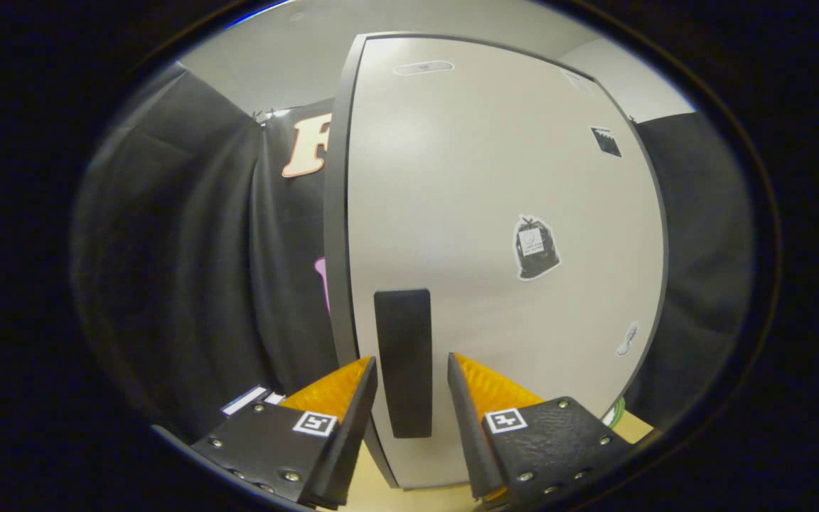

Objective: Open the shoe cabinet door, grab the shoes and put them into the shoe cabinet, then close the shoe cabinet door.

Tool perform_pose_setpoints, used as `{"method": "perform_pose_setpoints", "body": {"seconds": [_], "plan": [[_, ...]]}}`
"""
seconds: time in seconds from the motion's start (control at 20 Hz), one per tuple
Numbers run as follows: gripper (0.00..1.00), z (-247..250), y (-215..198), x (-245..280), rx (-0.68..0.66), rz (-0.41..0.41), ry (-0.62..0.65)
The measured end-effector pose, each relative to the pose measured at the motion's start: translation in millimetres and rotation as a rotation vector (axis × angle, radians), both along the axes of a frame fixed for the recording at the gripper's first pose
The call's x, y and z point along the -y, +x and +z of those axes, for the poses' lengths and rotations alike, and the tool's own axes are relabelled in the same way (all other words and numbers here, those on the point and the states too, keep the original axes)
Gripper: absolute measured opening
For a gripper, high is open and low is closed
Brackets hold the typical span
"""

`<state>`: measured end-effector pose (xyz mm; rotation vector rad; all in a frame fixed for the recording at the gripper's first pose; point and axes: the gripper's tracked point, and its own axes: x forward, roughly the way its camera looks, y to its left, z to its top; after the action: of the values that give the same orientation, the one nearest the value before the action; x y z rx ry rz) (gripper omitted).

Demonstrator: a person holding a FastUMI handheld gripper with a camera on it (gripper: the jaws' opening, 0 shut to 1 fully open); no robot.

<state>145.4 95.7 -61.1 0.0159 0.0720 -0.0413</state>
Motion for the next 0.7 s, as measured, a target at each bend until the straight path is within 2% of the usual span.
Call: {"method": "perform_pose_setpoints", "body": {"seconds": [0.1, 0.3, 0.35, 0.4, 0.6, 0.65, 0.7], "plan": [[0.38, 0, 1, 1, 0.007, -0.006, -0.003], [0.38, -11, 3, 0, -0.051, -0.012, -0.007], [0.38, -10, 9, 1, -0.024, -0.02, -0.007], [0.31, -12, 5, 0, -0.034, -0.02, -0.011], [0.31, -13, 9, 0, -0.027, -0.017, -0.006], [0.22, -12, 7, 0, -0.027, -0.014, -0.007], [0.22, -11, 7, 0, -0.025, -0.012, -0.009]]}}
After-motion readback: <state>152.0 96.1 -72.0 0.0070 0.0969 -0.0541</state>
